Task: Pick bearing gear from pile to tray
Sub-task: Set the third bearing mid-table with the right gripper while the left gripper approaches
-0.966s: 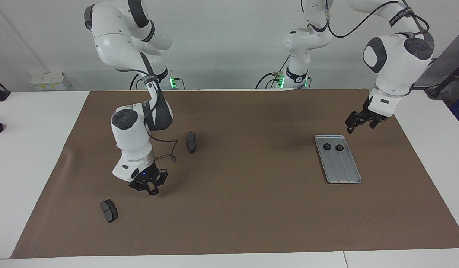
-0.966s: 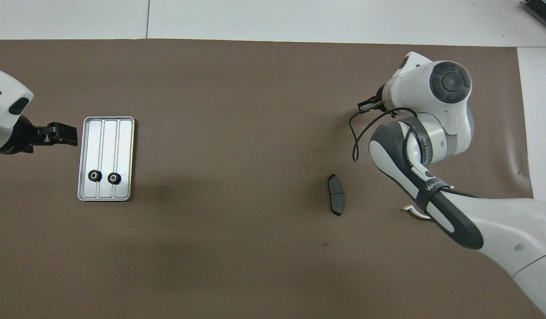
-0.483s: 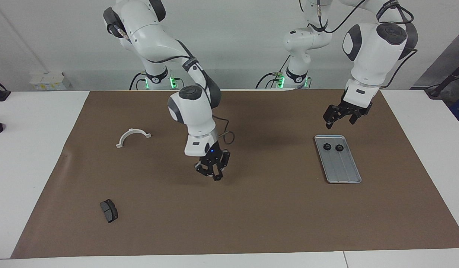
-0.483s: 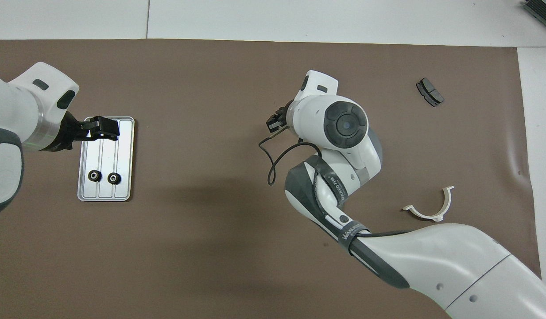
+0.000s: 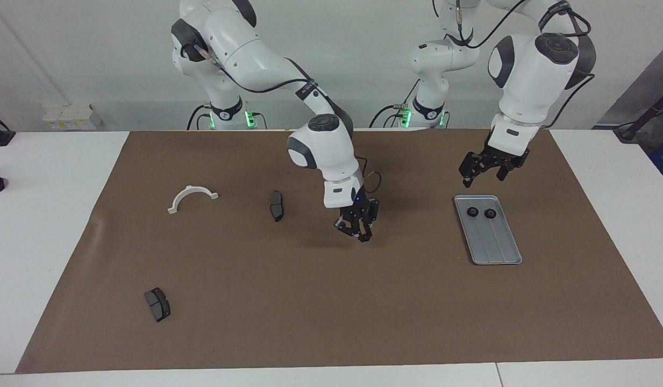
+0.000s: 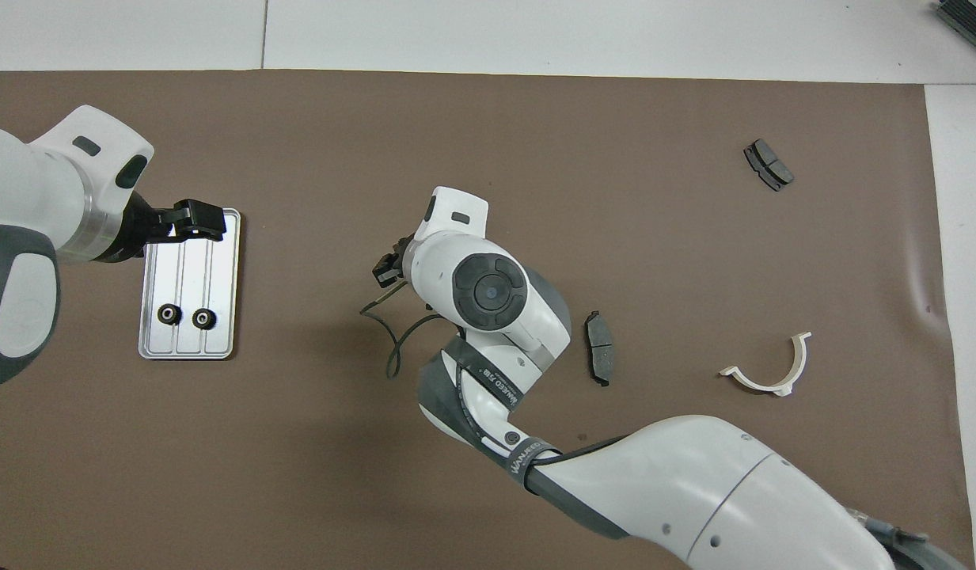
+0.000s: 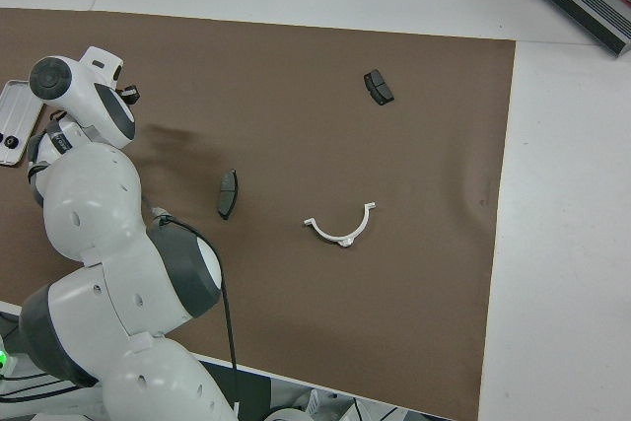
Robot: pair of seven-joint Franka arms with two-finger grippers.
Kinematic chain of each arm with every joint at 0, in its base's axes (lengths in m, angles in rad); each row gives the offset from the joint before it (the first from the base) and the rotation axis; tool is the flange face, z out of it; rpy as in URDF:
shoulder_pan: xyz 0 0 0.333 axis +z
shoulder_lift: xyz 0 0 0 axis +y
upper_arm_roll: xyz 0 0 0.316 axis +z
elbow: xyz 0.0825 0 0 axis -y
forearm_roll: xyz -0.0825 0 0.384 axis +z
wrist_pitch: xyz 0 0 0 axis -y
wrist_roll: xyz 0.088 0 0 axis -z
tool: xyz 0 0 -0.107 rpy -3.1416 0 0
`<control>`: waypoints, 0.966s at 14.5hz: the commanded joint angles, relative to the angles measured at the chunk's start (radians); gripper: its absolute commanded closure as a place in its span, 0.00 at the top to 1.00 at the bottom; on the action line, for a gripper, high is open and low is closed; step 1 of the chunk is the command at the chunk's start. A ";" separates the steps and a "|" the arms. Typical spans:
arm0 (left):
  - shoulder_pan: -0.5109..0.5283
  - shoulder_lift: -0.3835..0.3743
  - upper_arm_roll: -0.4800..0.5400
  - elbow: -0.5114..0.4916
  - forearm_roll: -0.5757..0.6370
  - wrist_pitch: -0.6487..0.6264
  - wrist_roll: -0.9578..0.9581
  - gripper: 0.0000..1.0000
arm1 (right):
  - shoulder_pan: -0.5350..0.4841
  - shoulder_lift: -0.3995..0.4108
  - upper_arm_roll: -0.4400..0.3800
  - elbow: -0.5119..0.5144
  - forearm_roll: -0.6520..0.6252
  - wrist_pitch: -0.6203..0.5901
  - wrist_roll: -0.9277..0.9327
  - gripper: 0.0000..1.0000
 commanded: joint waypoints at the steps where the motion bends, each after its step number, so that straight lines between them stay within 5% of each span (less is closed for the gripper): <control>1: -0.004 0.046 0.009 -0.024 -0.012 0.099 -0.015 1.00 | 0.071 0.073 -0.033 0.100 -0.041 0.010 0.121 0.20; 3: -0.011 0.086 0.011 -0.047 -0.012 0.158 -0.045 1.00 | 0.098 0.068 -0.031 0.099 -0.038 0.001 0.176 0.50; 9: -0.070 0.149 0.013 -0.121 -0.001 0.337 -0.166 1.00 | 0.054 0.018 -0.042 0.113 -0.044 -0.101 0.198 0.55; 12: -0.180 0.234 0.014 -0.115 0.113 0.383 -0.419 1.00 | -0.068 -0.065 -0.034 0.110 -0.030 -0.212 0.154 0.55; 14: -0.274 0.354 0.017 -0.033 0.193 0.385 -0.615 1.00 | -0.162 -0.123 -0.031 0.111 0.003 -0.302 0.094 0.54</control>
